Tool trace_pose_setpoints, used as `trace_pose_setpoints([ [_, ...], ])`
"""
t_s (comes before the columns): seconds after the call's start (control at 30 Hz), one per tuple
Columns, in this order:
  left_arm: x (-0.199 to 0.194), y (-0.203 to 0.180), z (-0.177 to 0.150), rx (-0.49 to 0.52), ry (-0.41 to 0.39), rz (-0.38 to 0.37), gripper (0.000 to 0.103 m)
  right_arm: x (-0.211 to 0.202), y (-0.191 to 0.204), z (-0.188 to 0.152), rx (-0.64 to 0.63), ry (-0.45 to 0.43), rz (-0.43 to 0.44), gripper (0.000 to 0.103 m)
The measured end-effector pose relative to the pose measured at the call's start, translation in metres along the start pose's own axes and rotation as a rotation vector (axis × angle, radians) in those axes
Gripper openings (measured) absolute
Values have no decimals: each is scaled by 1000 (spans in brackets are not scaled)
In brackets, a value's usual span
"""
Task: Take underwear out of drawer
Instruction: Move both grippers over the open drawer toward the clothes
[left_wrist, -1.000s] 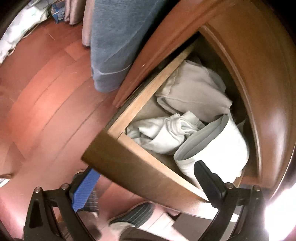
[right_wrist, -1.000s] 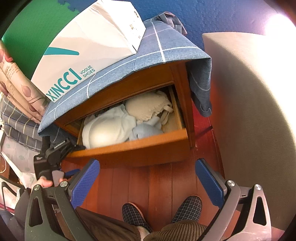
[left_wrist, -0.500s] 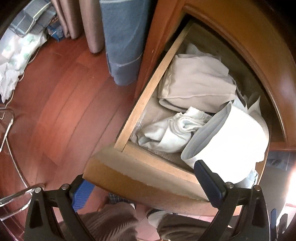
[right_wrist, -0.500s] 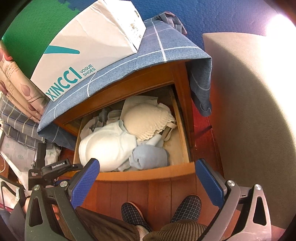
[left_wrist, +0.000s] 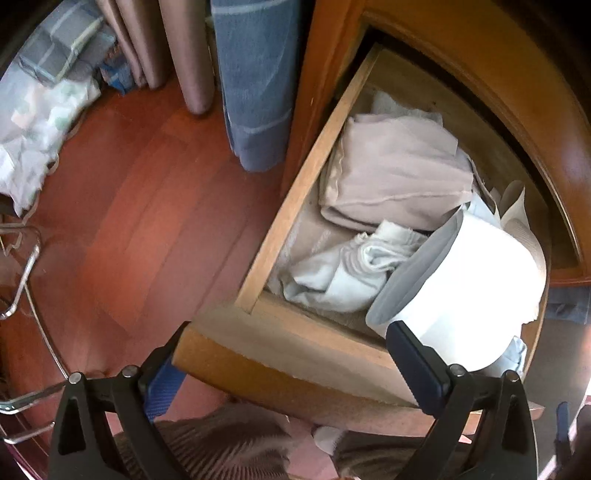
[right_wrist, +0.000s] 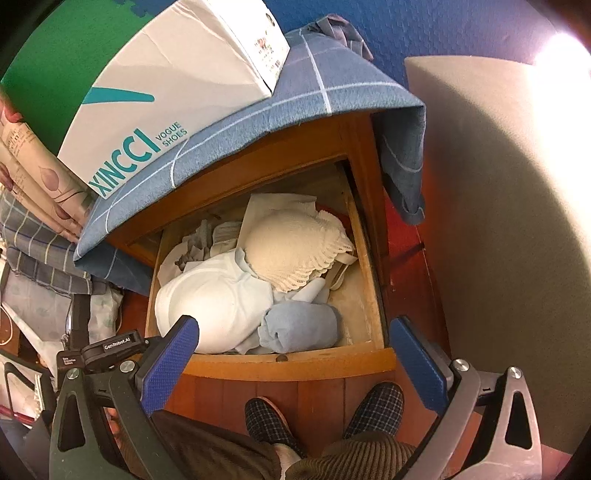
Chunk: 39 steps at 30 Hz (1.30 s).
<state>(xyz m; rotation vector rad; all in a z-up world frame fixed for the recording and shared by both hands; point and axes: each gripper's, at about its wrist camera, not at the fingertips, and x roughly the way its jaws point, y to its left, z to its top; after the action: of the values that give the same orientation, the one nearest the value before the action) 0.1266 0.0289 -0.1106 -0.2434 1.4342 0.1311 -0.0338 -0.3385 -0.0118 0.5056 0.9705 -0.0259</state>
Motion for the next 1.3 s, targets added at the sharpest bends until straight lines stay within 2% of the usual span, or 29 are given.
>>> trace_pose_setpoints([
  [0.1,-10,-11,-2,21,-52,41,103,4,1,0,-5,17,-4,102],
  [0.2,-22,-20,-5,23,-113,38,102,6,3,-1,-15,33,-14,102],
  [0.27,-35,-21,-9,20,-183,40,102,7,4,-2,-19,37,-18,102],
  [0.37,-53,-23,-14,38,-250,2,102,10,5,-2,-27,57,-20,102],
  [0.5,-71,-18,-20,67,-300,-52,102,12,8,-2,-44,70,-30,102],
  [0.67,-82,-9,-9,140,-339,-88,102,22,20,1,-99,144,-76,102],
  [0.77,-88,-7,-4,182,-347,-90,102,29,31,7,-138,204,-102,102],
  [0.87,-85,-7,1,211,-328,-82,102,36,38,18,-133,265,-85,102],
  [1.0,-72,-13,2,248,-264,-107,102,53,41,28,-125,356,-154,103],
  [1.17,-65,-25,-1,303,-219,-138,102,79,45,23,-153,450,-202,102],
  [1.3,-63,-33,-1,327,-210,-103,102,94,46,18,-142,484,-212,102],
])
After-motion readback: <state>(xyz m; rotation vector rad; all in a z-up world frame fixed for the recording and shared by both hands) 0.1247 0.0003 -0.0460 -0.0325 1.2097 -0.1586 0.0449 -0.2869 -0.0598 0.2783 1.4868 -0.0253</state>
